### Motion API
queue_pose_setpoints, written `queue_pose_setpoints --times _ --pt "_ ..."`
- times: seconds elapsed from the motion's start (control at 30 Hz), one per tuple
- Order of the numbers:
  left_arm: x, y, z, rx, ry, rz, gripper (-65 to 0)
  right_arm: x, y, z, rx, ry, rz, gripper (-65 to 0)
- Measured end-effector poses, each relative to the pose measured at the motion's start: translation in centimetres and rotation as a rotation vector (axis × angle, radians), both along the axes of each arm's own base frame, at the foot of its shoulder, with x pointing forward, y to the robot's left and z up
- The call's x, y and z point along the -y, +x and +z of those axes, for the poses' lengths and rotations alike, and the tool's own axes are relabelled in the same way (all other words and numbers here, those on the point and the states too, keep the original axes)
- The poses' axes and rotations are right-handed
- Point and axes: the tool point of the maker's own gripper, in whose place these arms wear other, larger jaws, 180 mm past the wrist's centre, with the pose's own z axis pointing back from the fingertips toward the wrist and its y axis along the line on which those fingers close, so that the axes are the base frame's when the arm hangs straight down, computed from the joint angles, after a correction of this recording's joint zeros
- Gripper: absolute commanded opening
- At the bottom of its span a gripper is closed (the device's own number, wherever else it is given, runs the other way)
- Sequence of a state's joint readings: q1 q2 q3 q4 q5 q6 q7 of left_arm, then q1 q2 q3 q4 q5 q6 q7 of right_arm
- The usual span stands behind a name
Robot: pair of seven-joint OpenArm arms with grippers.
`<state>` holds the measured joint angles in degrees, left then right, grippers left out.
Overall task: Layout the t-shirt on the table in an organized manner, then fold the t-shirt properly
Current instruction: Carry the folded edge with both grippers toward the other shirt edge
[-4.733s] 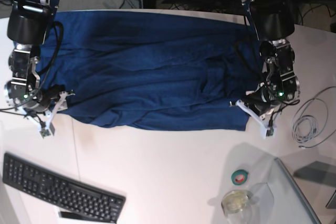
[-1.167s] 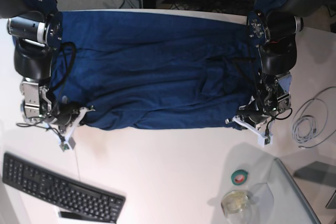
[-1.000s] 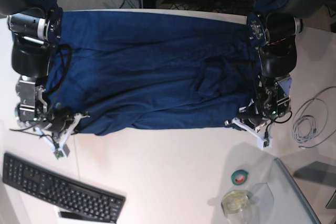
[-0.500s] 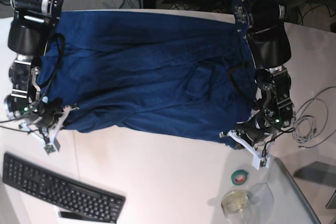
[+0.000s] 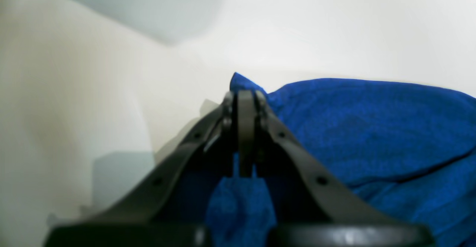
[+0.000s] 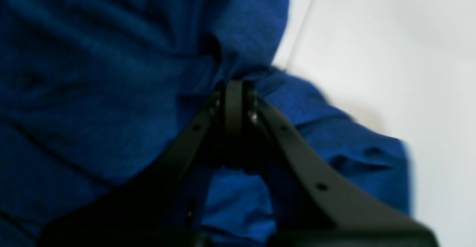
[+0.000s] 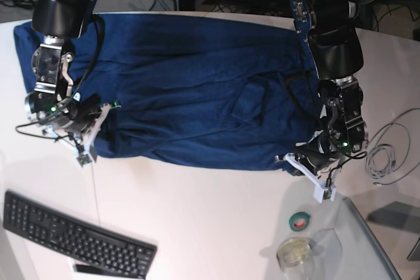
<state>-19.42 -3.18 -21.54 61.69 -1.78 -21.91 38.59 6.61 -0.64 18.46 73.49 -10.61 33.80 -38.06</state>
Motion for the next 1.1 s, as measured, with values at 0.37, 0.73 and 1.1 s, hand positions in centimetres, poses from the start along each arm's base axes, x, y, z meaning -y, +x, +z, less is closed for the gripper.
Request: queue_pose_setpoints --times 0.37,0.73,1.1 --pt "-0.1 0.3 0.3 0.01 0.0 0.0 -65.0 7.4 3.5 6.3 0.072 -0.286 -0.035 -33.2" --pt "-0.1 0.2 0.2 0.005 0.001 0.001 -65.0 8.0 4.5 1.4 -0.074 -0.18 -0.027 -32.9" --pt "-0.1 0.1 0.0 0.002 0.0 0.002 -65.0 3.8 4.4 -1.0 -0.127 0.068 -0.025 -32.9"
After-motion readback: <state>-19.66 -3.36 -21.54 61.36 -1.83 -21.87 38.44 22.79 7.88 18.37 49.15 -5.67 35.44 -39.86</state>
